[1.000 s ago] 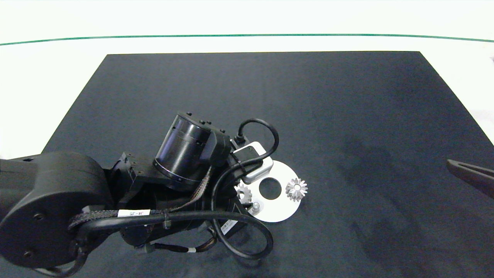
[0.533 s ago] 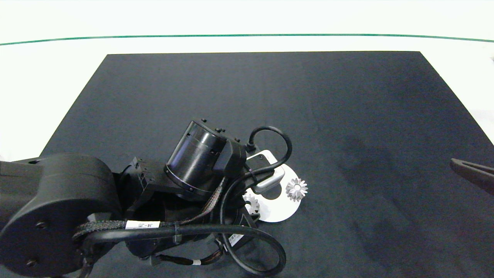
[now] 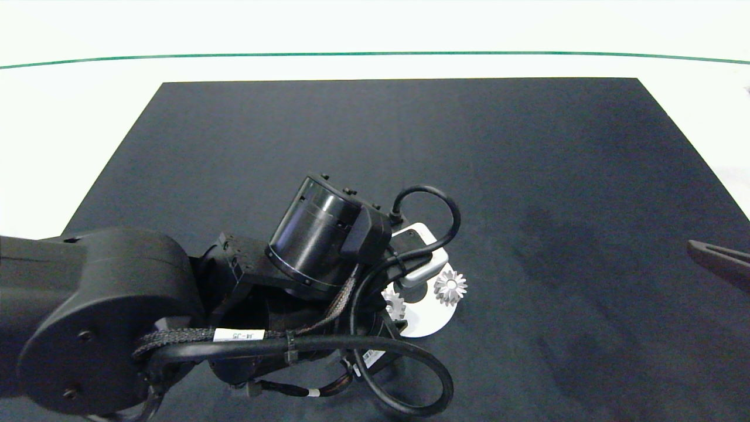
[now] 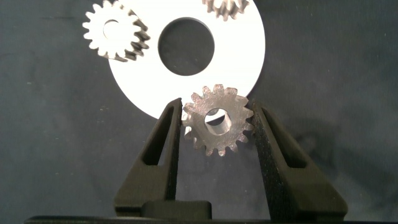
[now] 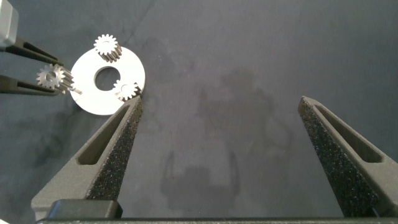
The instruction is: Install three planetary gears onto the carrier pins
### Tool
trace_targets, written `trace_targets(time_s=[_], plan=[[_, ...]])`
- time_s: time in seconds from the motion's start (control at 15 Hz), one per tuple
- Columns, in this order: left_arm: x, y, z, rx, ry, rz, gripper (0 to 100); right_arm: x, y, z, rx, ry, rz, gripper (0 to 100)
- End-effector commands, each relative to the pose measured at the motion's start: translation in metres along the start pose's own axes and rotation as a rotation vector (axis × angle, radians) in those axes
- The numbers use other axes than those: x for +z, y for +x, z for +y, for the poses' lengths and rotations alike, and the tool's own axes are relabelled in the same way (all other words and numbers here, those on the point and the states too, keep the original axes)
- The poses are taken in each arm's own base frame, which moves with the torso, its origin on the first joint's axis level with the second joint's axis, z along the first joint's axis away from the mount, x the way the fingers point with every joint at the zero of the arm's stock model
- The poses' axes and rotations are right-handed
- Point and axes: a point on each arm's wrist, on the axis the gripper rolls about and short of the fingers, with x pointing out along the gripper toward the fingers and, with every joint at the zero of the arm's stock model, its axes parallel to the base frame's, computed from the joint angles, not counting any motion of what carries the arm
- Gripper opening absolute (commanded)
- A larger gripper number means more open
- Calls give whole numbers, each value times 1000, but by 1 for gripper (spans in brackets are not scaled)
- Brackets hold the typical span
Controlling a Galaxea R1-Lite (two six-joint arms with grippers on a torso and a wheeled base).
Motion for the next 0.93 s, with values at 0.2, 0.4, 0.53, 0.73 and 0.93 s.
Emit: trace_targets(time_s=[0.2, 0.4, 0.53, 0.73, 0.93], plan=[[-1, 6, -1, -2, 5, 15, 16, -1, 0, 0, -2, -2, 2, 100], [-2, 9, -1, -3, 7, 21, 16, 0, -2, -1, -3, -3, -3, 100], [-2, 11, -1, -3, 10, 24, 16, 0, -2, -1, -3, -7, -3, 100], [0, 16, -2, 1, 21, 13, 16, 0, -5, -2, -5, -4, -14, 100], [-1, 16, -1, 1, 19, 15, 16, 1, -7, -3, -6, -2, -23, 100]])
